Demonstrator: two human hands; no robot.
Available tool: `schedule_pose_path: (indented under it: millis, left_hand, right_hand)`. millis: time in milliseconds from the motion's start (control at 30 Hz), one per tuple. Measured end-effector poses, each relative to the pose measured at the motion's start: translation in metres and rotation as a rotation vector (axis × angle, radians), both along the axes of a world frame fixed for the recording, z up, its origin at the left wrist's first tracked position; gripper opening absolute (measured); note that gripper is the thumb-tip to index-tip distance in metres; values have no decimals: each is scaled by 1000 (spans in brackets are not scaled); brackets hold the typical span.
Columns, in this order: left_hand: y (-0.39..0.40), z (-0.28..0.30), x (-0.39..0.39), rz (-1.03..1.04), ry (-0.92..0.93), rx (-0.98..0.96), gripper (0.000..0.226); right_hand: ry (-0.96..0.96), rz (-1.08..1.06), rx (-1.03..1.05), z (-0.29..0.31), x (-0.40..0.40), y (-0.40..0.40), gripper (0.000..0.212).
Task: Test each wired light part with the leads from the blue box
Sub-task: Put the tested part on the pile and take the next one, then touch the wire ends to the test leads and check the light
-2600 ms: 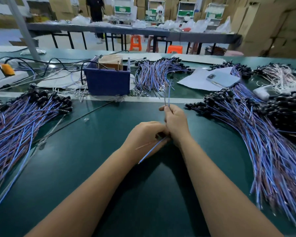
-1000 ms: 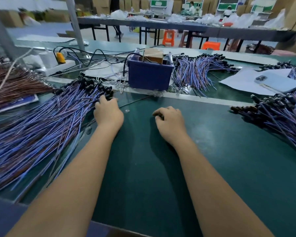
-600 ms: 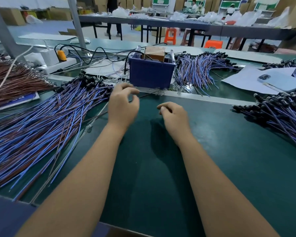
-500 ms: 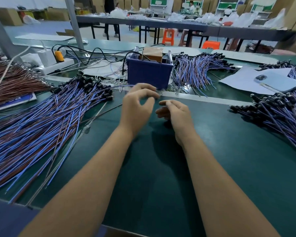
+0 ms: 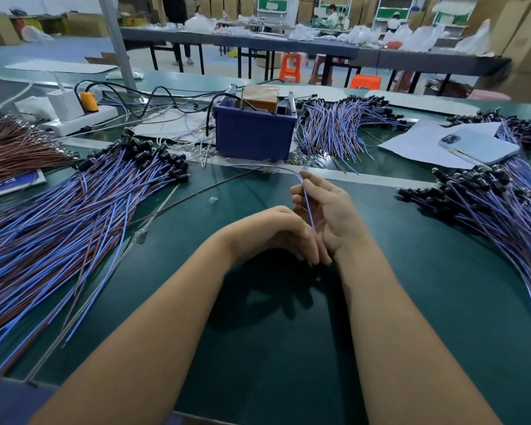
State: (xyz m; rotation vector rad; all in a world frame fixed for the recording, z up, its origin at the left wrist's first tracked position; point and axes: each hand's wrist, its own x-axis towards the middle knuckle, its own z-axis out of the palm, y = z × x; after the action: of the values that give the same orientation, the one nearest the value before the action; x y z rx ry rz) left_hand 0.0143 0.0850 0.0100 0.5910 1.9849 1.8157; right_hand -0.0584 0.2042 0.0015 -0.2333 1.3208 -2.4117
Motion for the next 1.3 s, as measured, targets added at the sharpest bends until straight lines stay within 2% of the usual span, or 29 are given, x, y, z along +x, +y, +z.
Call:
schedule_pose_path:
  millis: [67, 100, 167, 233, 300, 367, 467, 600, 700, 833, 1033, 1300]
  left_hand:
    - [-9, 0, -1, -86, -14, 30, 39]
    - [-13, 0, -1, -61, -23, 55, 39]
    - [-19, 0, -1, 166, -46, 95, 36]
    - [-25, -3, -5, 512, -50, 117, 31]
    - [-29, -5, -11, 786, -43, 153, 24]
    - [-31, -8, -15, 907, -19, 211, 27]
    - [-30, -11, -17, 912, 49, 249, 29]
    - [-33, -17, -19, 987, 136, 184, 19]
    - [-36, -19, -21, 1033, 139, 173, 15]
    - [-37, -20, -23, 1034, 115, 165, 14]
    - [-32, -22, -21, 932, 145, 18, 16]
    - [-29, -22, -20, 908, 187, -107, 17]
  right_hand:
    - [14, 61, -48, -1, 0, 0, 15]
    - [27, 89, -61, -2, 1, 0, 16]
    - [58, 134, -73, -2, 3, -1, 15]
    - [101, 146, -44, -2, 5, -2, 14]
    - [175, 115, 102, -3, 7, -4, 13]
    - [300, 45, 332, -6, 9, -9, 16]
    - [479, -25, 580, -12, 13, -20, 22]
    - [551, -42, 699, -13, 15, -25, 20]
    - [546, -9, 717, -13, 14, -24, 18]
    - [512, -30, 690, -13, 14, -26, 6]
    - [459, -139, 617, -15, 12, -29, 18]
    - [430, -248, 557, -15, 13, -30, 16]
